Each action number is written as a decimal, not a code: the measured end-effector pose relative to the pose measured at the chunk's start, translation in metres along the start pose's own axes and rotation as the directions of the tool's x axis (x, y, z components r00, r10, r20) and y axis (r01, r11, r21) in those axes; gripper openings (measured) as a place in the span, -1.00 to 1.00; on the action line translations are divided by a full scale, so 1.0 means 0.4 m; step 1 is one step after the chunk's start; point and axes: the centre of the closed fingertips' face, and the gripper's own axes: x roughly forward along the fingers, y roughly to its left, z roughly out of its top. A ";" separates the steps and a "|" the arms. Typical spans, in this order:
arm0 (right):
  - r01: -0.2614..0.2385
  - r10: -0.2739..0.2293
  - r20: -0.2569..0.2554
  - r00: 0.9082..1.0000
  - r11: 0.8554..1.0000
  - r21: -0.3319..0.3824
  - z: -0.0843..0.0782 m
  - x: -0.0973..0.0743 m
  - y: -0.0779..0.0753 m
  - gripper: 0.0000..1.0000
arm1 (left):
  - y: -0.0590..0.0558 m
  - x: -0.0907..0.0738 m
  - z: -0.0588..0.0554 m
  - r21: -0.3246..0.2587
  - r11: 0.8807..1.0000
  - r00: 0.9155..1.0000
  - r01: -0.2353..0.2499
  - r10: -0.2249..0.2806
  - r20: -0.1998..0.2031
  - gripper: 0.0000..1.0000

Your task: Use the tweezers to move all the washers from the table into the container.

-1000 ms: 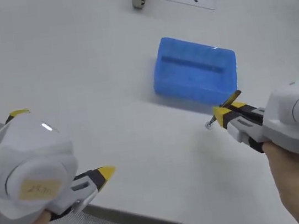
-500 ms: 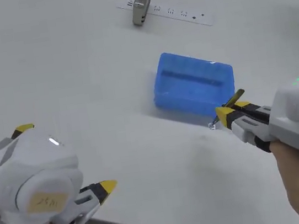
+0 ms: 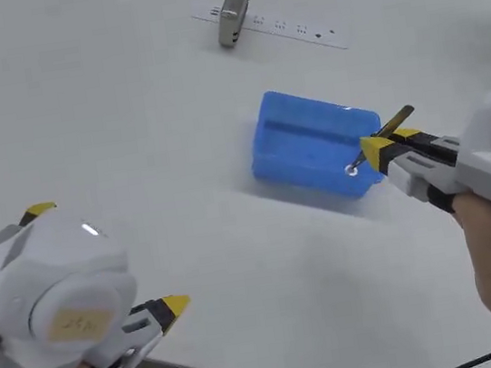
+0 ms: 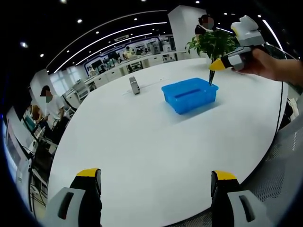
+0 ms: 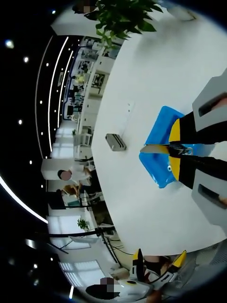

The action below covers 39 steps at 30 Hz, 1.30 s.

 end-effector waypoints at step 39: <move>-0.002 0.001 -0.095 0.995 1.000 -0.009 -0.086 0.123 -0.032 -0.90 | -0.019 0.007 -0.021 0.002 0.999 0.998 0.051 -0.051 -0.047 0.98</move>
